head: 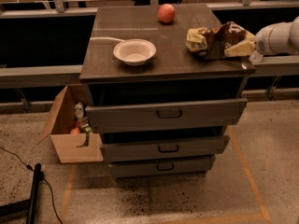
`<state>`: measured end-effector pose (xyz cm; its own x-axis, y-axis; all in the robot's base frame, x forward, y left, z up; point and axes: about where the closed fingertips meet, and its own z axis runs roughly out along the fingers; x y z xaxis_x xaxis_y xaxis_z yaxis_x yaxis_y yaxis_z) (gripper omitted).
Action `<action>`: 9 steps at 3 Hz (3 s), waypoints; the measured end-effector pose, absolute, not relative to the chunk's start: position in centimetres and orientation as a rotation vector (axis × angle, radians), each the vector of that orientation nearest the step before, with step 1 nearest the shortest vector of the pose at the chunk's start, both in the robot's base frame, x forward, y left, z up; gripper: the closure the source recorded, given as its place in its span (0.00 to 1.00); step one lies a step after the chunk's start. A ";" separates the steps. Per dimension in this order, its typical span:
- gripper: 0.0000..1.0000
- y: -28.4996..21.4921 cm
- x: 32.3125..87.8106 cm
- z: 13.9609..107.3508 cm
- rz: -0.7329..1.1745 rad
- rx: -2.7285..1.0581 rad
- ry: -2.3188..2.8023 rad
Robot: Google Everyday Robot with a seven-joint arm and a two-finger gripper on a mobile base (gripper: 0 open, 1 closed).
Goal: Place brown chip bag into paper bowl
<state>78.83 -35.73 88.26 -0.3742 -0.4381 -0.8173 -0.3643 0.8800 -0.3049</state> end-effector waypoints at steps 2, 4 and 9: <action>0.64 -36.4 79.8 86.2 -0.050 -0.615 1.983; 1.00 -34.9 78.3 88.6 0.000 -0.644 1.901; 1.00 -24.8 80.7 99.6 0.150 -0.545 1.574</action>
Offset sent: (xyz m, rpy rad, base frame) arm 0.0064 -0.0177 -0.0240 0.0159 -0.0052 0.0584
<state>80.70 -24.84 99.63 0.0155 -0.2488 -0.9684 -0.4271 0.8741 -0.2314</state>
